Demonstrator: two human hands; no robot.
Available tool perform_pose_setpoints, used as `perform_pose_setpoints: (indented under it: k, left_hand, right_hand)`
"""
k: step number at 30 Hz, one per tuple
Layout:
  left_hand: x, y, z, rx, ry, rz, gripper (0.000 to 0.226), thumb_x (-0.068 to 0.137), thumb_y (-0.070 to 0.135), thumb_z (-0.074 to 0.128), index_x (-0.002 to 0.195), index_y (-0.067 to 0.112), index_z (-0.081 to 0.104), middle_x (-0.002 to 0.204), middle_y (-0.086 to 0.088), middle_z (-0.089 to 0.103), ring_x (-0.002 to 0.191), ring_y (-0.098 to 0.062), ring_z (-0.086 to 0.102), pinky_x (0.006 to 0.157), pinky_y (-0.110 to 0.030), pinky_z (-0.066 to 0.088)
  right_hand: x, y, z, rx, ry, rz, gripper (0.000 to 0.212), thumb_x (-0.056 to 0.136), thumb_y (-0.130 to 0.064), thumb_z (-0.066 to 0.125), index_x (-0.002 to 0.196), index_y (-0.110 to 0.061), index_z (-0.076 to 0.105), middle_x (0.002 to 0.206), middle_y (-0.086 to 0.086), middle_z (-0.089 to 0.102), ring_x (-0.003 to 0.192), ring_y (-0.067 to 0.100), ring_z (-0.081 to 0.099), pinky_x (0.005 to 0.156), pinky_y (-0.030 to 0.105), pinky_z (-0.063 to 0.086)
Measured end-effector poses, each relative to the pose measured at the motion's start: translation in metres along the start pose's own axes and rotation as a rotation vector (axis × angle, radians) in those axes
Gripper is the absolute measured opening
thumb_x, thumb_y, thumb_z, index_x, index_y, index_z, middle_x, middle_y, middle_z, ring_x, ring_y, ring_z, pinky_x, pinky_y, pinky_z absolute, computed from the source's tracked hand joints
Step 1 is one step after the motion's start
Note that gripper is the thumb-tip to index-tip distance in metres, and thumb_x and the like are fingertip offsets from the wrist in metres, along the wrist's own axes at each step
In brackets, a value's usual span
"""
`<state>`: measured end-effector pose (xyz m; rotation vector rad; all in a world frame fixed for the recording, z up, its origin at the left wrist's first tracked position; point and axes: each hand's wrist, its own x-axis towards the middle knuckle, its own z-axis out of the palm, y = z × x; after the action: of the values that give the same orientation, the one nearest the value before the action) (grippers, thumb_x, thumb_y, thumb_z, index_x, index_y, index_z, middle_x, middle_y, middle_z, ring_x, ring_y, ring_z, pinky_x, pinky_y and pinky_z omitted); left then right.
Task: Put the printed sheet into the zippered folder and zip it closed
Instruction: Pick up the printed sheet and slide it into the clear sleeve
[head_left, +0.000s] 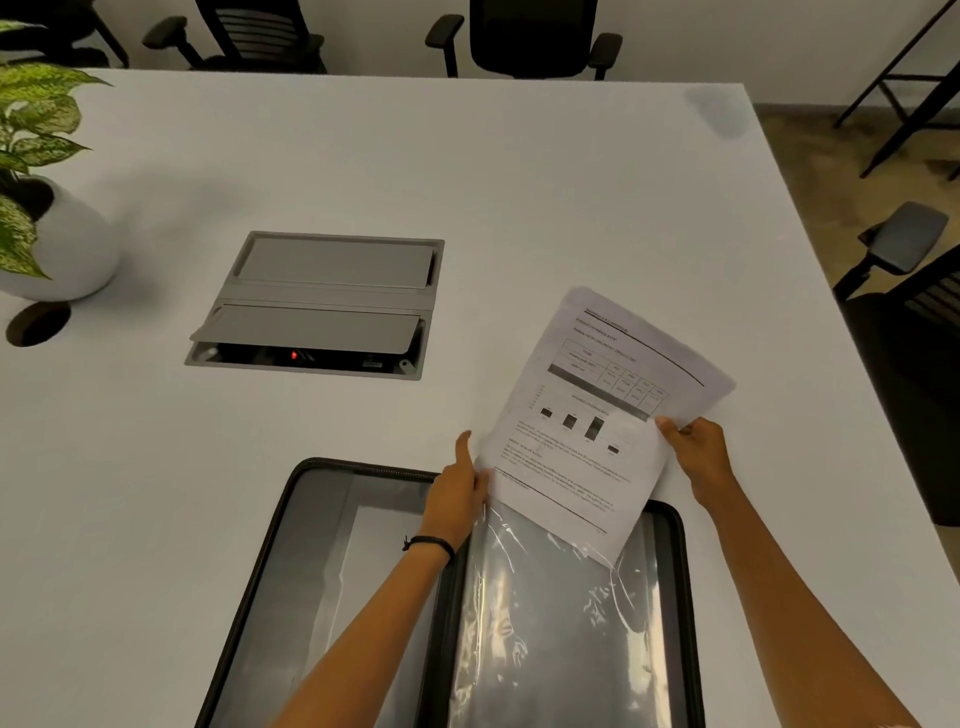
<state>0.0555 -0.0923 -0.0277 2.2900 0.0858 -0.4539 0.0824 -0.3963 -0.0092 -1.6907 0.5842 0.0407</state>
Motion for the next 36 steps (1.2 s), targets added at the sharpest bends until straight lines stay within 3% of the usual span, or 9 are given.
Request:
perform_pose_setpoints:
  k: [2, 5, 17, 20, 22, 25, 28, 33, 36]
  left_hand:
    - [0.002, -0.001, 0.001, 0.017, 0.052, -0.001, 0.026, 0.101, 0.017, 0.041, 0.124, 0.008, 0.048, 0.082, -0.012, 0.07, 0.068, -0.019, 0.063, 0.07, -0.035, 0.058]
    - [0.004, -0.001, -0.001, -0.003, 0.078, -0.004, 0.023, 0.101, 0.018, 0.042, 0.097, 0.004, 0.058, 0.08, -0.012, 0.073, 0.07, -0.023, 0.068, 0.075, -0.04, 0.059]
    - [0.021, -0.008, -0.008, 0.031, -0.02, -0.051, 0.022, 0.095, 0.028, 0.054, 0.091, 0.008, 0.063, 0.084, -0.012, 0.075, 0.068, -0.019, 0.061, 0.068, -0.029, 0.049]
    - [0.025, -0.01, -0.014, 0.03, -0.144, -0.044, 0.019, 0.093, 0.026, 0.058, 0.082, 0.011, 0.062, 0.087, -0.015, 0.076, 0.079, -0.027, 0.067, 0.079, -0.035, 0.053]
    - [0.029, -0.011, -0.021, 0.042, -0.254, -0.029, 0.018, 0.091, 0.023, 0.061, 0.078, 0.011, 0.064, 0.085, -0.014, 0.076, 0.079, -0.021, 0.065, 0.087, -0.036, 0.052]
    - [0.032, -0.009, -0.03, 0.052, -0.389, -0.014, 0.022, 0.088, 0.02, 0.066, 0.082, 0.0, 0.071, 0.075, -0.005, 0.069, 0.076, -0.015, 0.06, 0.088, -0.031, 0.05]
    - [0.032, -0.008, -0.032, 0.072, -0.417, -0.004, 0.027, 0.087, 0.021, 0.066, 0.084, -0.004, 0.072, 0.074, -0.004, 0.067, 0.071, -0.014, 0.056, 0.077, -0.023, 0.047]
    - [0.027, -0.008, -0.027, 0.076, -0.346, 0.02, 0.038, 0.088, 0.024, 0.065, 0.122, 0.014, 0.052, 0.101, -0.02, 0.07, 0.093, -0.028, 0.065, 0.09, -0.036, 0.052]
    - [0.026, -0.007, -0.022, 0.109, -0.293, 0.049, 0.042, 0.088, 0.026, 0.065, 0.126, 0.016, 0.047, 0.1, -0.018, 0.07, 0.086, -0.024, 0.063, 0.087, -0.039, 0.054]
  right_hand:
    - [0.001, -0.004, 0.002, -0.012, -0.012, -0.006, 0.034, 0.088, -0.008, 0.057, 0.121, 0.002, 0.053, 0.123, 0.021, 0.059, 0.103, 0.022, 0.055, 0.092, 0.034, 0.043]
    - [0.004, -0.007, 0.001, -0.029, -0.025, -0.018, 0.034, 0.089, -0.008, 0.056, 0.122, 0.002, 0.052, 0.123, 0.021, 0.059, 0.103, 0.023, 0.056, 0.093, 0.035, 0.043]
    - [0.011, -0.01, -0.004, -0.1, -0.028, -0.024, 0.037, 0.09, -0.009, 0.055, 0.125, 0.001, 0.05, 0.125, 0.023, 0.057, 0.112, 0.036, 0.055, 0.097, 0.042, 0.044]
    - [0.011, -0.009, -0.005, -0.114, -0.049, -0.017, 0.037, 0.09, -0.008, 0.055, 0.125, 0.001, 0.05, 0.125, 0.022, 0.057, 0.111, 0.034, 0.055, 0.095, 0.041, 0.045]
    - [0.011, -0.008, -0.005, -0.12, -0.075, -0.019, 0.035, 0.089, -0.006, 0.055, 0.124, 0.002, 0.051, 0.124, 0.023, 0.057, 0.105, 0.028, 0.057, 0.09, 0.038, 0.046]
    - [0.012, -0.009, -0.003, -0.152, -0.121, -0.028, 0.034, 0.089, -0.007, 0.055, 0.122, 0.002, 0.052, 0.124, 0.024, 0.058, 0.103, 0.027, 0.057, 0.088, 0.037, 0.046]
    - [0.015, -0.011, 0.001, -0.176, -0.151, -0.032, 0.034, 0.089, -0.008, 0.056, 0.122, 0.002, 0.053, 0.125, 0.023, 0.058, 0.106, 0.031, 0.058, 0.09, 0.039, 0.046]
    - [0.018, -0.018, 0.004, -0.195, -0.178, -0.04, 0.035, 0.089, -0.009, 0.055, 0.122, 0.001, 0.052, 0.126, 0.022, 0.057, 0.109, 0.032, 0.058, 0.092, 0.039, 0.047]
    - [0.02, -0.021, 0.005, -0.207, -0.199, -0.038, 0.035, 0.089, -0.01, 0.056, 0.123, 0.0, 0.052, 0.126, 0.02, 0.058, 0.108, 0.03, 0.058, 0.091, 0.038, 0.047]
